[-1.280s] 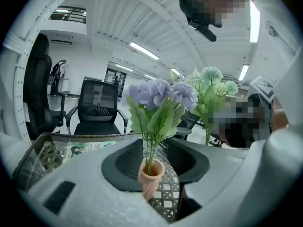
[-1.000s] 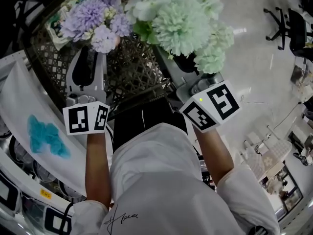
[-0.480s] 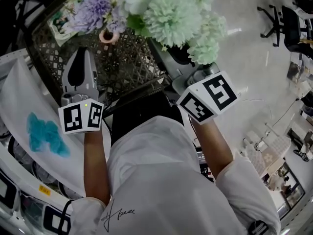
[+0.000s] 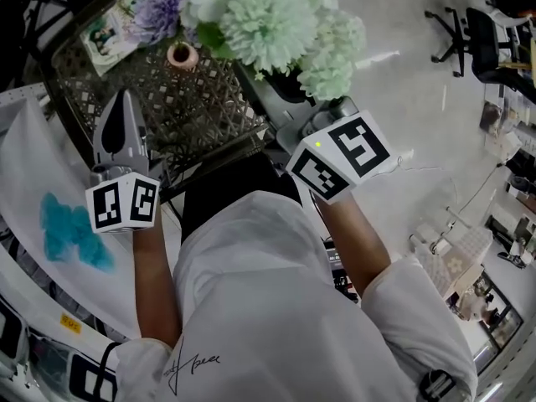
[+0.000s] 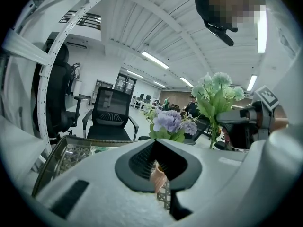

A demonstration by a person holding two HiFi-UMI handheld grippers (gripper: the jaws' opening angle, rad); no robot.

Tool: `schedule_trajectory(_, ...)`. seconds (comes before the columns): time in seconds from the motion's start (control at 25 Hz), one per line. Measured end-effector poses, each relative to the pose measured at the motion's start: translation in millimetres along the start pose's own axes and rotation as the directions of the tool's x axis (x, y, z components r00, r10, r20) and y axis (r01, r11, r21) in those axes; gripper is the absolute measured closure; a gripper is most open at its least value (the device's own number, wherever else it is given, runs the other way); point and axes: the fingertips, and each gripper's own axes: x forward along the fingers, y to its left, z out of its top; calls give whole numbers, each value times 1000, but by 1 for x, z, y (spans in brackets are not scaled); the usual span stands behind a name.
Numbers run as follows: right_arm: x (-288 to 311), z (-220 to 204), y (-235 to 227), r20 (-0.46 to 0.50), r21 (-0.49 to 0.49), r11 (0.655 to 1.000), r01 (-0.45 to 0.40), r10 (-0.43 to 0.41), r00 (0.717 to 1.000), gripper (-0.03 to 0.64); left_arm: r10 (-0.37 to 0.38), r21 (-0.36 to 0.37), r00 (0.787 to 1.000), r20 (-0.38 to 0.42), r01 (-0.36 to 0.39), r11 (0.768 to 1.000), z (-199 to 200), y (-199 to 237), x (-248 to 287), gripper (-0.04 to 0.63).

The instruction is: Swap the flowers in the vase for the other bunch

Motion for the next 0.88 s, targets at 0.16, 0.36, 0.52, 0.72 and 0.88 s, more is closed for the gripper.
schedule_trajectory(0.16,-5,5,8,5,-14,1000,0,0,1000,540,-5,-10,1000,13,5,1000,8,-2,-6,597)
schedule_trajectory(0.36,-13,8,23,6,-42,999,-12,12,1000,540,-7,-23,999,32,8,1000,16,-5,-20,597)
schedule_trajectory(0.52,-17,17,31,-3,-78,996,-36,36,999,540,4,-39,1000,25,-3,999,22,-9,-24,597)
schedule_trajectory(0.72,-26,25,51,-12,-100,992,-81,80,997,541,3,-44,999,47,-1,999,38,-15,-48,597)
schedule_trajectory(0.88,-28,31,60,5,-90,991,-98,98,995,543,-27,-34,997,76,30,999,53,-17,-60,597)
